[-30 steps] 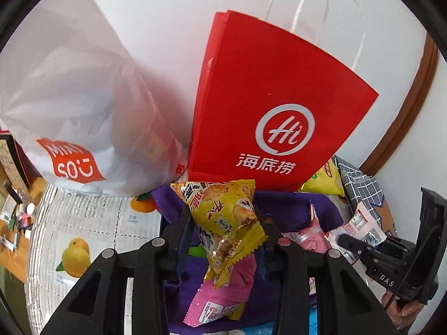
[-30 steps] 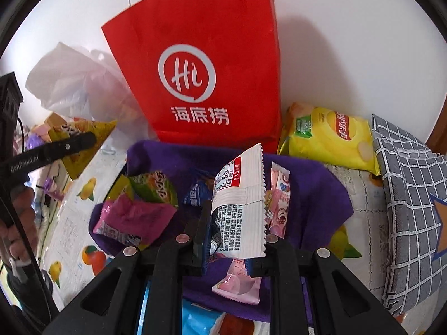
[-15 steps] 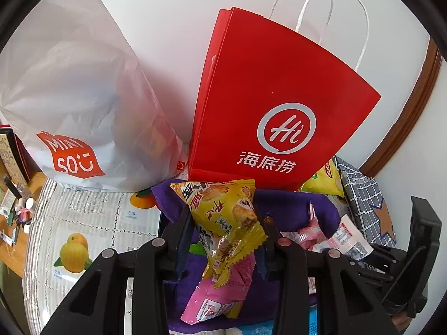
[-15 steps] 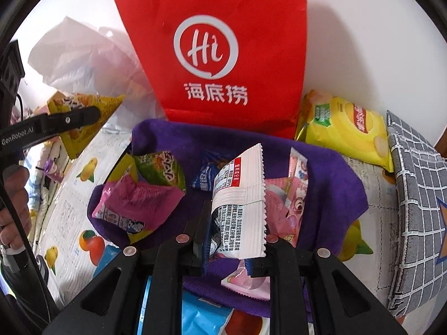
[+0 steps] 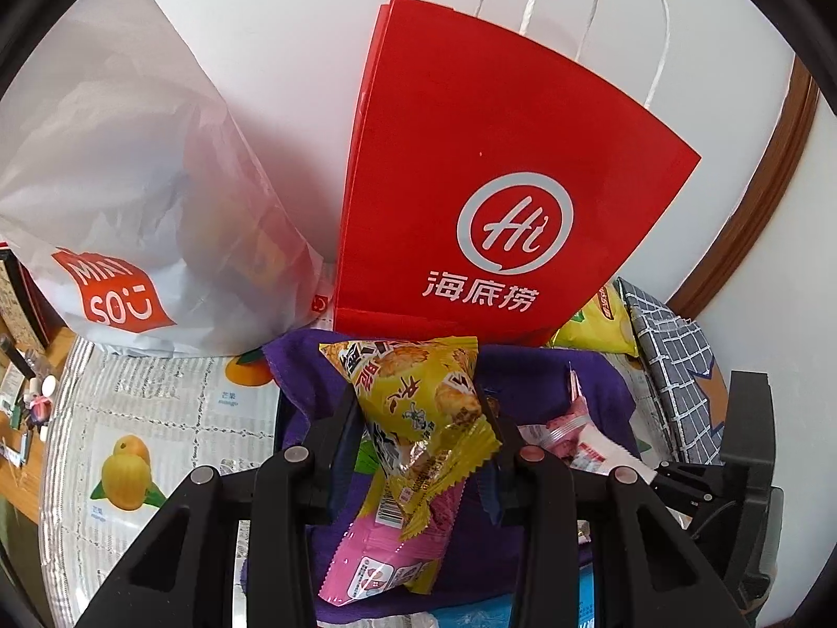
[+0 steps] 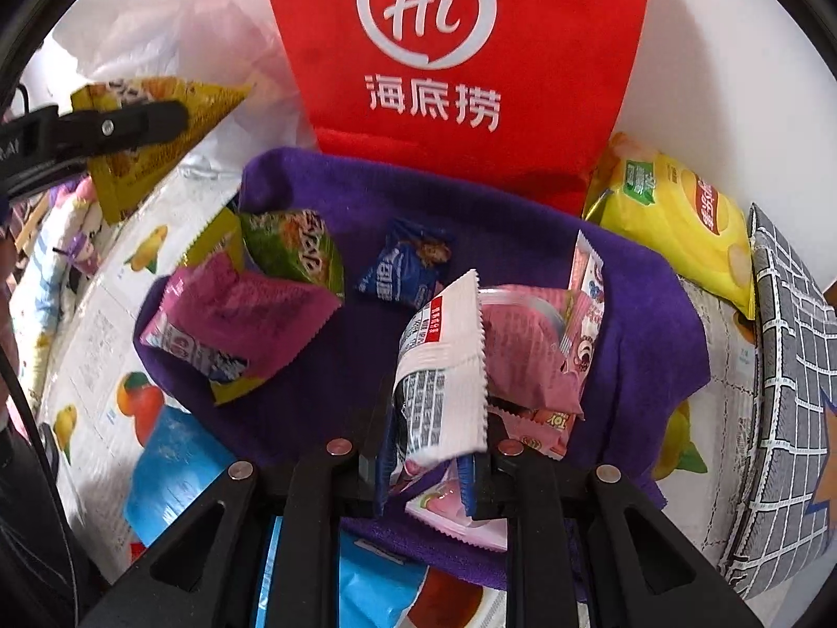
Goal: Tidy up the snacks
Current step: 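Carry the yellow packet and white packet over the purple towel with both tools, then open both tools to drop the white and yellow packets onto the towel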
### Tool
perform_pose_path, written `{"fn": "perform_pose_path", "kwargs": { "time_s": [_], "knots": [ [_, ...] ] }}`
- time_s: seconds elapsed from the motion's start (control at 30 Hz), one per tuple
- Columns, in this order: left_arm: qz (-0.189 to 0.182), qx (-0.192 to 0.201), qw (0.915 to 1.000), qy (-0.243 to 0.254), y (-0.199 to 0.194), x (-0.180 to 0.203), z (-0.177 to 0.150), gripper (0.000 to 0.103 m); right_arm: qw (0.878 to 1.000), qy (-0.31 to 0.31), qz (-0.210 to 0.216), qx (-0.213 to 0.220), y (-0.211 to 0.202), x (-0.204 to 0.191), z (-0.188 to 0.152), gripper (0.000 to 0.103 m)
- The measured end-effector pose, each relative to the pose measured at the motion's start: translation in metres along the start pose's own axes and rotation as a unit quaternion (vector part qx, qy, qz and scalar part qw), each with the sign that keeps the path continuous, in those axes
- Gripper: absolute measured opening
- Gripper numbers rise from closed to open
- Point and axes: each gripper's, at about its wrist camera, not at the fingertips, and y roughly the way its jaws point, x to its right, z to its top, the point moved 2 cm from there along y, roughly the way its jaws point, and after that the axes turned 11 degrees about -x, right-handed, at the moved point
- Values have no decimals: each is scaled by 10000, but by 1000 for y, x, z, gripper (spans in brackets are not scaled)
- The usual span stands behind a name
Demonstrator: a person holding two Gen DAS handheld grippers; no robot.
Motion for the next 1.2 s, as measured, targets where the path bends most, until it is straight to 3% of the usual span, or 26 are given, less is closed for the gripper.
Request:
{"fn": "perform_pose_path", "kwargs": {
  "time_s": [0.23,0.47,0.83,1.2],
  "knots": [
    [-69,-215,9997,36,12,5,-2,36,9998,31,-164,50,-7,5,-1,22],
    [3,-495,9987,127,28,11,-6,36,9983,217,-271,459,-38,17,-3,28],
    [337,-898,9951,251,46,14,-12,36,9956,371,-341,785,-60,20,-6,36],
    [479,-1042,9931,230,49,12,-13,38,9944,381,-300,944,-69,16,-7,43]
  ]
}}
